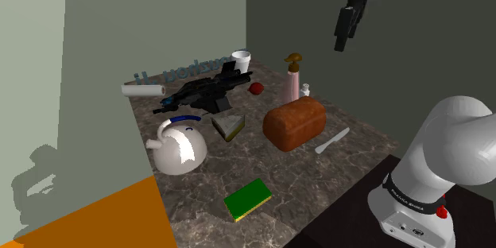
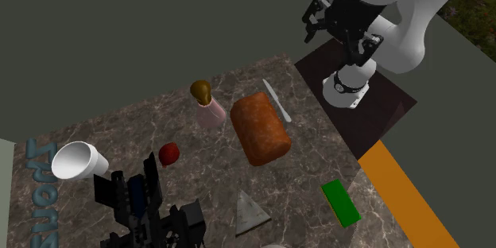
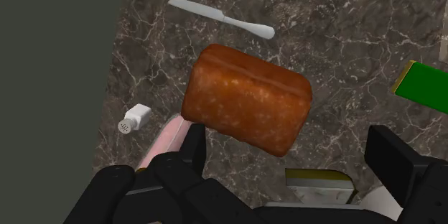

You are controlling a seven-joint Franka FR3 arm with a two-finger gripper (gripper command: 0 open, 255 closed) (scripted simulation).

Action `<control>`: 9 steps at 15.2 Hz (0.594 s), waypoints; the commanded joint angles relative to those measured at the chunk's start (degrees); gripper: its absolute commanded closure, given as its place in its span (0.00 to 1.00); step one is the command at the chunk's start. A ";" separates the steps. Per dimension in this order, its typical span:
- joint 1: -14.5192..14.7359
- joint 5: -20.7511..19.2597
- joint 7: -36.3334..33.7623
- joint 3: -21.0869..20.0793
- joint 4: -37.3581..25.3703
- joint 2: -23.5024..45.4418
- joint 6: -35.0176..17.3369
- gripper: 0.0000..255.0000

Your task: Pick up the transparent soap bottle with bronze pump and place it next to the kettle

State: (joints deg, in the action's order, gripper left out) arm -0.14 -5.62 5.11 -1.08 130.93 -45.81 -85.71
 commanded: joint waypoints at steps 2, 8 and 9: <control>-0.09 -0.40 1.66 1.47 -0.07 1.13 -1.19 0.00; -0.15 -1.55 11.64 10.02 -2.35 9.75 -7.93 0.00; -0.09 -1.47 13.35 11.38 -3.05 11.47 -8.96 0.00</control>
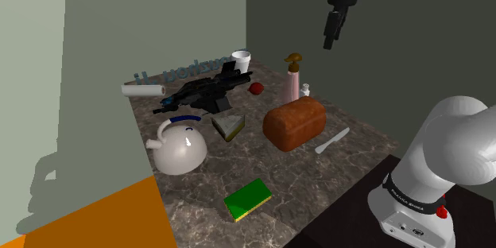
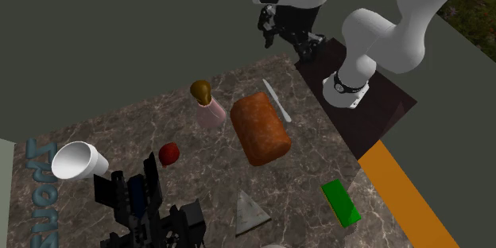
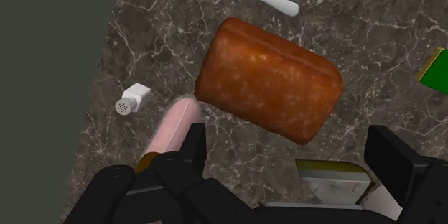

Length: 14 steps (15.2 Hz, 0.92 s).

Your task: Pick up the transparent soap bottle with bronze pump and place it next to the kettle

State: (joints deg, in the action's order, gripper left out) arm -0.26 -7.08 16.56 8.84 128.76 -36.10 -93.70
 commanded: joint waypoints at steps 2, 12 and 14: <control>0.25 0.40 5.39 4.15 -2.53 5.41 -2.89 0.00; 1.41 9.07 24.78 15.90 -16.25 27.89 -8.53 0.00; 1.07 12.18 28.99 17.52 -20.17 33.23 -8.49 0.00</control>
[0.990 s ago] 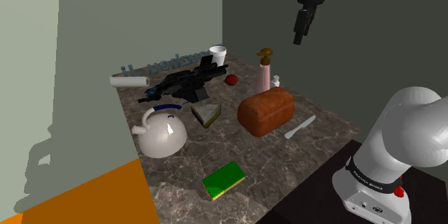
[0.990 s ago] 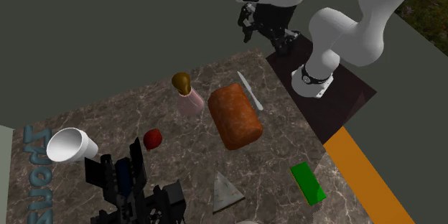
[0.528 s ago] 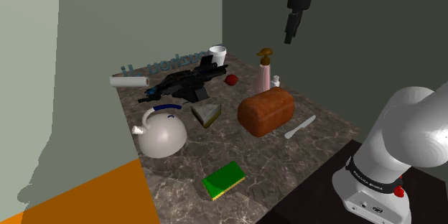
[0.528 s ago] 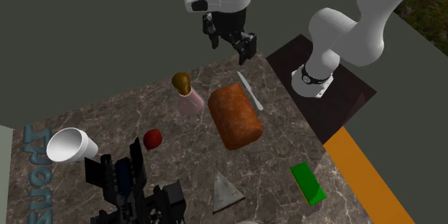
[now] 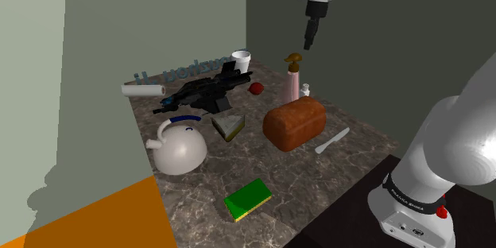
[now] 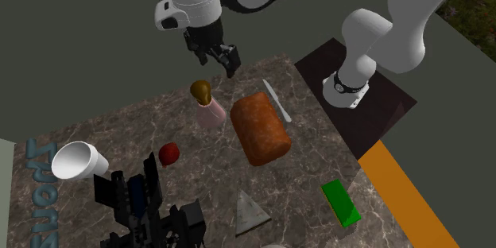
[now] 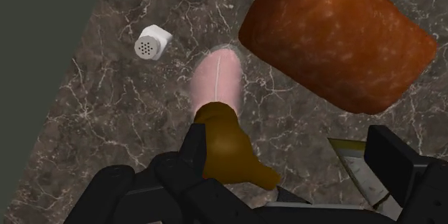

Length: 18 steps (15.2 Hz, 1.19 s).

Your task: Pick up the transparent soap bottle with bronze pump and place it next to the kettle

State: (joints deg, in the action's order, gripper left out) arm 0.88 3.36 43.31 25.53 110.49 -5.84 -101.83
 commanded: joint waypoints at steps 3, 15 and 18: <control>-1.51 6.85 8.32 2.30 -8.64 11.38 0.65 0.00; -1.71 8.56 10.04 1.89 -5.01 13.75 -4.65 0.00; -1.71 8.56 10.04 1.89 -5.01 13.75 -4.65 0.00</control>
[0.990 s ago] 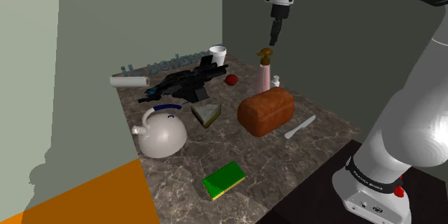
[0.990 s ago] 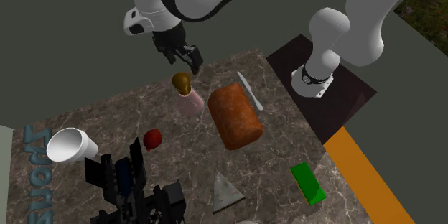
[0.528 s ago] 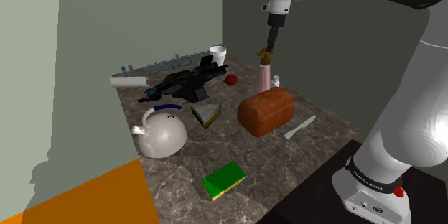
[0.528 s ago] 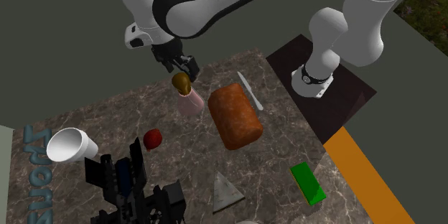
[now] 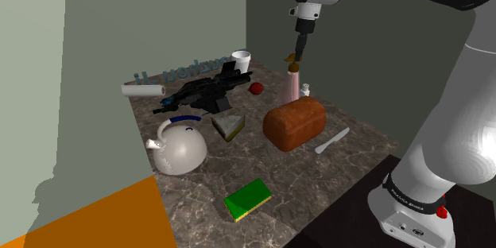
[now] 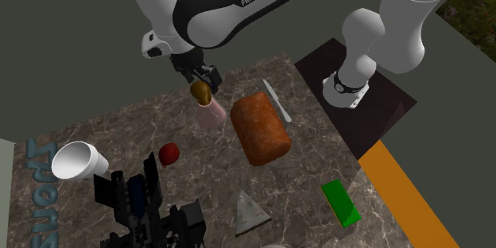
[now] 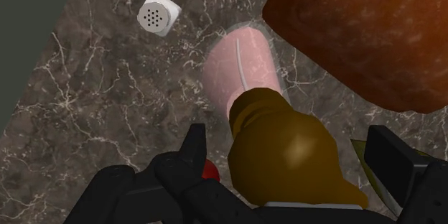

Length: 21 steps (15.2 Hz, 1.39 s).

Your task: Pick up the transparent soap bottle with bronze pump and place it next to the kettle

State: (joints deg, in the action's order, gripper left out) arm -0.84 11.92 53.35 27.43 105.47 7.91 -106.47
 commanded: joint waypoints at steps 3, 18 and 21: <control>0.00 0.00 0.00 0.00 0.00 0.00 0.00 1.00; -0.01 -0.75 -1.03 0.13 -4.19 -1.04 5.01 1.00; -0.05 -0.95 -1.40 0.18 -6.21 -1.28 7.21 1.00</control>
State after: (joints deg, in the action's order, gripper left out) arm -0.82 11.02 51.98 27.56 99.95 6.67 -99.98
